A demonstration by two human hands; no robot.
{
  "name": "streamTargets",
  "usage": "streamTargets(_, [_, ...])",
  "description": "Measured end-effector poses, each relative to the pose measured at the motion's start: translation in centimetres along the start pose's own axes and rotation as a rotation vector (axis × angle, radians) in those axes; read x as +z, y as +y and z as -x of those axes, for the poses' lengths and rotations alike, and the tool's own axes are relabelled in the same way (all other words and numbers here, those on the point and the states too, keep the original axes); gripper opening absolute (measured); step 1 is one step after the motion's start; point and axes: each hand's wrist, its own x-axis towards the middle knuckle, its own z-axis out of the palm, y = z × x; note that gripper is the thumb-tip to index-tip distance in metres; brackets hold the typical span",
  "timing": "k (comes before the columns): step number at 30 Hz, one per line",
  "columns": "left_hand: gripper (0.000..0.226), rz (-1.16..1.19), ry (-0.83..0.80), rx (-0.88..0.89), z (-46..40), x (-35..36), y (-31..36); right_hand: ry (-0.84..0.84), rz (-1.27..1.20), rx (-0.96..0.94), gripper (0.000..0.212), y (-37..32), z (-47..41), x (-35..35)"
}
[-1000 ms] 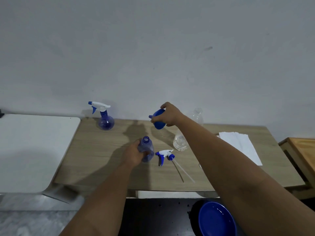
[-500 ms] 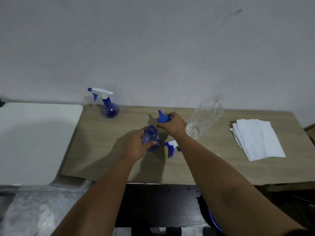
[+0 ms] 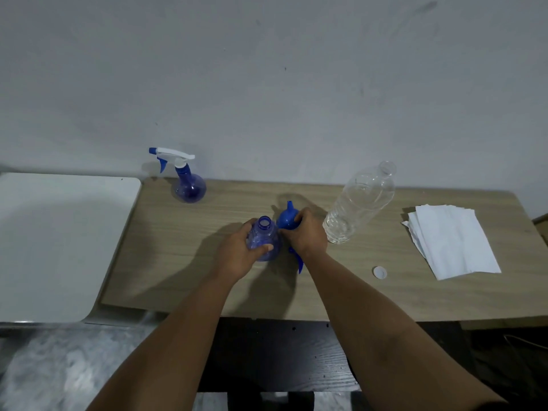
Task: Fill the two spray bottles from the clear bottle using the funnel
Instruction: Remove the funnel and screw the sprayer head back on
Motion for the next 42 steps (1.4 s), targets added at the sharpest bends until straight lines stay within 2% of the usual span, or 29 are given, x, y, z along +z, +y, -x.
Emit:
streamTargets(6, [0.063, 0.002, 0.022, -0.006, 0.4, 0.2, 0.4, 0.031, 0.231, -0.07, 0.028, -0.2, 1.2, -1.3])
streamTargets(11, [0.062, 0.008, 0.017, -0.006, 1.1, 0.4, 0.6, 0.004, 0.413, -0.037, 0.04, 1.2, 3.3, -2.9])
streamTargets(16, [0.055, 0.028, 0.023, -0.002, 1.7, 0.9, 0.7, -0.054, 0.413, 0.102, 0.043, 3.6, 3.8, -3.2])
streamTargets(22, [0.049, 0.044, 0.017, -0.003, 2.5, 1.5, 0.5, -0.074, 0.35, 0.122, 0.024, 4.7, 3.9, -2.8])
streamTargets(26, [0.049, 0.049, 0.013, -0.014, 3.3, 1.4, 0.8, -0.062, 0.2, 0.131, 0.033, 4.2, 4.4, -3.9])
streamTargets(29, [0.053, 0.027, 0.017, -0.05, 4.0, 1.1, 1.4, -0.01, 0.074, 0.045, 0.025, 1.9, 4.6, -5.7])
streamTargets(31, [0.056, 0.003, 0.026, -0.085, 4.2, 1.0, 1.4, 0.04, -0.064, -0.025, 0.018, -0.5, 4.9, -7.4])
streamTargets(33, [0.054, 0.014, -0.006, -0.096, 4.1, 1.2, 0.8, 0.071, -0.266, -0.089, 0.02, -3.3, 5.3, -9.1])
streamTargets(35, [0.049, 0.031, -0.024, -0.112, 4.1, 1.7, 0.7, 0.071, -0.504, -0.134, 0.019, -5.8, 5.5, -10.3])
streamTargets(38, [0.035, -0.174, 0.006, -0.075, 4.4, 1.6, 1.6, 0.0, -0.761, -0.172, 0.025, -9.0, 6.2, -11.3])
streamTargets(40, [0.008, -0.222, 0.014, -0.032, 4.7, 1.8, 2.9, -0.029, -0.845, -0.229, 0.026, -10.7, 6.8, -11.5])
streamTargets(41, [0.008, -0.162, 0.058, 0.008, 4.7, 2.1, 3.2, -0.033, -0.862, -0.26, 0.027, -11.3, 7.1, -11.5])
streamTargets(42, [0.017, -0.018, 0.098, -0.044, 4.4, 2.4, 2.9, -0.036, -0.87, -0.288, 0.029, -11.7, 7.3, -11.5])
